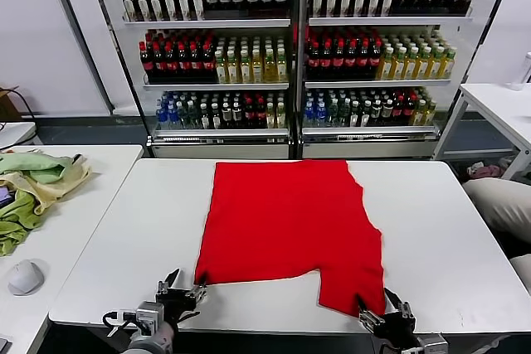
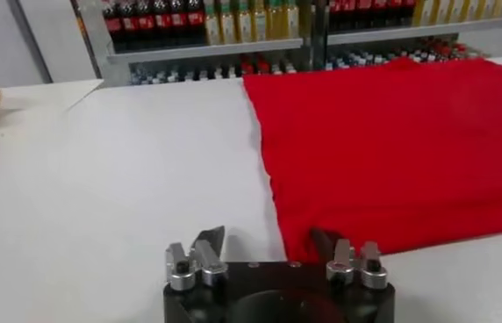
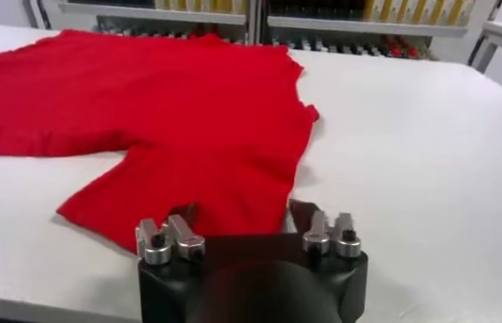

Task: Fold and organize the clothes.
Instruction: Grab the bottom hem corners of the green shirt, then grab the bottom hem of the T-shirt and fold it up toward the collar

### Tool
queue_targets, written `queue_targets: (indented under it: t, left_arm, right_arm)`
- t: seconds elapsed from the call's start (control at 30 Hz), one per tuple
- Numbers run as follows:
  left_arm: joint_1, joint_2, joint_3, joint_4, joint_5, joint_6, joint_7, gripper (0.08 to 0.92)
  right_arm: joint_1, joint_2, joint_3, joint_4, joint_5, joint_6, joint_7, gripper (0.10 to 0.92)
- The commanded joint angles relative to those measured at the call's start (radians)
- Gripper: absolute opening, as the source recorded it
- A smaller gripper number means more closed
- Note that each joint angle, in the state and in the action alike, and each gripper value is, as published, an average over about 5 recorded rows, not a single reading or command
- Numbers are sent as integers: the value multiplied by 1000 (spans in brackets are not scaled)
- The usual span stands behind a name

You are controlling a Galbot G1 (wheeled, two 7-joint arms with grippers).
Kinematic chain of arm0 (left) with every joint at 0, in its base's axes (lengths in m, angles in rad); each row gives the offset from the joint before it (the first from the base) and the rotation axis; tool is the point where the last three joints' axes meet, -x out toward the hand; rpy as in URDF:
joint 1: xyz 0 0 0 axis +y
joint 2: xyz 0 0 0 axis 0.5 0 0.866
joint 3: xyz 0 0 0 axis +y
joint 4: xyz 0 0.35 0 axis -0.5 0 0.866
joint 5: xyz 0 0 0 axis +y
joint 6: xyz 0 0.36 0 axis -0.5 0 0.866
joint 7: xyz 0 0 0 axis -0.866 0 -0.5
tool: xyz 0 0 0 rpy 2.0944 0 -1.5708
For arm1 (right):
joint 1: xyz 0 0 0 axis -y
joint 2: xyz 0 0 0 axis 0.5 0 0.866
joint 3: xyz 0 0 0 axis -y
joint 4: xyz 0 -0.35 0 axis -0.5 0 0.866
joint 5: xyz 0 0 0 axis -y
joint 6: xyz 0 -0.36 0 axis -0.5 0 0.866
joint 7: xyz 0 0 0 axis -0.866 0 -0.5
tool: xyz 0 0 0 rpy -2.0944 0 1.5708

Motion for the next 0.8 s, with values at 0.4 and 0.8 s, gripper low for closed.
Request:
queue_targets:
  t: [0.4,0.8]
  left_arm:
    - [-5,-29,41,21,25,-38,18,170]
    - [135,125,-81,-200,-25,-45,46,85]
  right_arm:
    - [40,-26,46,45,79,17,-53,150]
    - [-258,-114,169,321,89,-37,-104,138]
